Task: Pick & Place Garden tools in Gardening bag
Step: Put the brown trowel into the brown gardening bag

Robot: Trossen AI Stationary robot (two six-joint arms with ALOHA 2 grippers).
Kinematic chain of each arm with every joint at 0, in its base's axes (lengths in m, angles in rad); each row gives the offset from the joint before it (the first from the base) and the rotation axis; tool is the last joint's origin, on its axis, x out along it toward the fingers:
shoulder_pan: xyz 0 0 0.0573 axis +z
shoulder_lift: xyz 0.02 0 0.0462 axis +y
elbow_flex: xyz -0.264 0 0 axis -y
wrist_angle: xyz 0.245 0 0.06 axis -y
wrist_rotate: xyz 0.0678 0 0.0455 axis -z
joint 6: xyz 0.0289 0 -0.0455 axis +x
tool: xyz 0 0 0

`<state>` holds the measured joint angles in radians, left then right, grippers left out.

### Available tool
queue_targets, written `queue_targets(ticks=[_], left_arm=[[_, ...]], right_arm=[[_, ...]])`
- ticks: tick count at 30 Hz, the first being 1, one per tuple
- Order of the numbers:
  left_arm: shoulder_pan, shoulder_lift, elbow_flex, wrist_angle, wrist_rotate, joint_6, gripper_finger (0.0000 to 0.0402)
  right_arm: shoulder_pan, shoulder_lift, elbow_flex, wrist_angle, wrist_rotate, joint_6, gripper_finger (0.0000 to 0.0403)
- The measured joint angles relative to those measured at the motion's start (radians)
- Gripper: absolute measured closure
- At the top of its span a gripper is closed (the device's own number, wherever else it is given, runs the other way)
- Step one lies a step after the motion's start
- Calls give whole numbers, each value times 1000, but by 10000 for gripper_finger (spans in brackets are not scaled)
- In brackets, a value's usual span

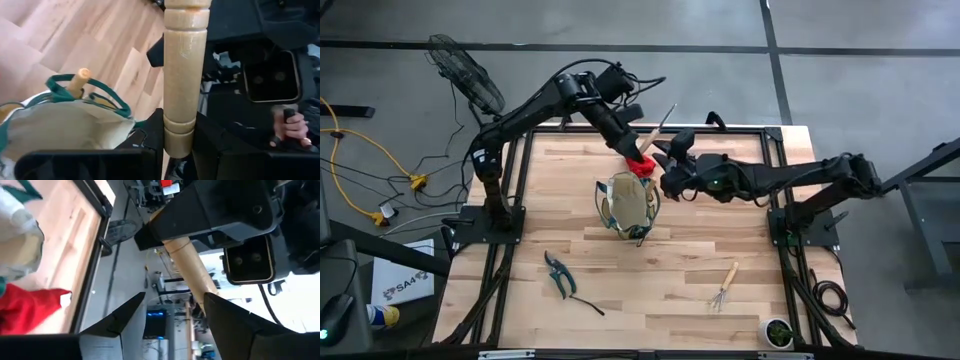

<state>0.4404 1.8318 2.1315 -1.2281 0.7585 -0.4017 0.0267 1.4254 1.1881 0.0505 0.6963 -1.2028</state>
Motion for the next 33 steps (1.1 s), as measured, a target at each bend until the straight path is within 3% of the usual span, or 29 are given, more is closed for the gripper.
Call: queue_targets(ticks=[14, 23, 33], left_arm=[[-3, 63, -2, 74, 231, -73, 340], [-2, 65, -1, 148, 258, -127, 340], [-2, 65, -1, 148, 257, -131, 340]], right_arm=[[14, 0, 0, 98, 32, -158, 209], [65, 0, 0, 73, 37, -155, 212], [78, 0, 0, 73, 91, -158, 297]])
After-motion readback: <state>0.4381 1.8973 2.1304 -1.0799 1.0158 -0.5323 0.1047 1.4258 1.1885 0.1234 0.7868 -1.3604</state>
